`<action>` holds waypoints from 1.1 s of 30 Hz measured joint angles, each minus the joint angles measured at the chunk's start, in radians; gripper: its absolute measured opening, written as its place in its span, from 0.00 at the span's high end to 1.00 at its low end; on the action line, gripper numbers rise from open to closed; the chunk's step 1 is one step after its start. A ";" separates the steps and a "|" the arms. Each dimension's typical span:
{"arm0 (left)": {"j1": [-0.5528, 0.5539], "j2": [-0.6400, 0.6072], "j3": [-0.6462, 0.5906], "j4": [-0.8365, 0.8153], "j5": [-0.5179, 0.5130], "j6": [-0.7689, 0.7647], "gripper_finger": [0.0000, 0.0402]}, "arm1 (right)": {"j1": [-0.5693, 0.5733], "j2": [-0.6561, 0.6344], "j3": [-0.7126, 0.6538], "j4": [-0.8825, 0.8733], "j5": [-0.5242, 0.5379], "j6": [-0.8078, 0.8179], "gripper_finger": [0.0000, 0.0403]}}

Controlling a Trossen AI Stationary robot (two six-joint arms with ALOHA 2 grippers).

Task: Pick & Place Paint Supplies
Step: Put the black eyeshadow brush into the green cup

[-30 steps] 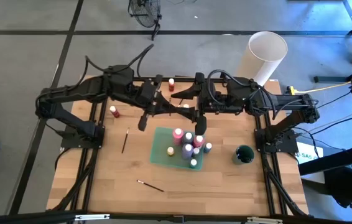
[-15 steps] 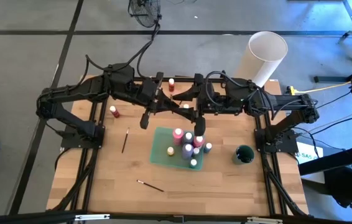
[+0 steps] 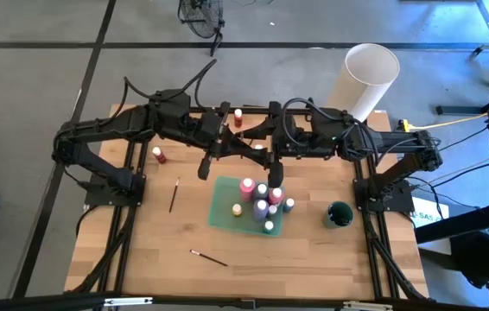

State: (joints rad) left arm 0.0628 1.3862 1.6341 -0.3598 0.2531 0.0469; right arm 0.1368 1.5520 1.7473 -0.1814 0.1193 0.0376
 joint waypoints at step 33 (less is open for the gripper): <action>0.000 -0.001 0.000 -0.002 0.003 0.000 0.90 | 0.000 0.000 0.000 -0.014 0.003 -0.046 0.94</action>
State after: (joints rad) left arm 0.0628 1.3853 1.6341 -0.3614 0.2562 0.0467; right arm 0.1364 1.5517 1.7473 -0.1955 0.1226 -0.0086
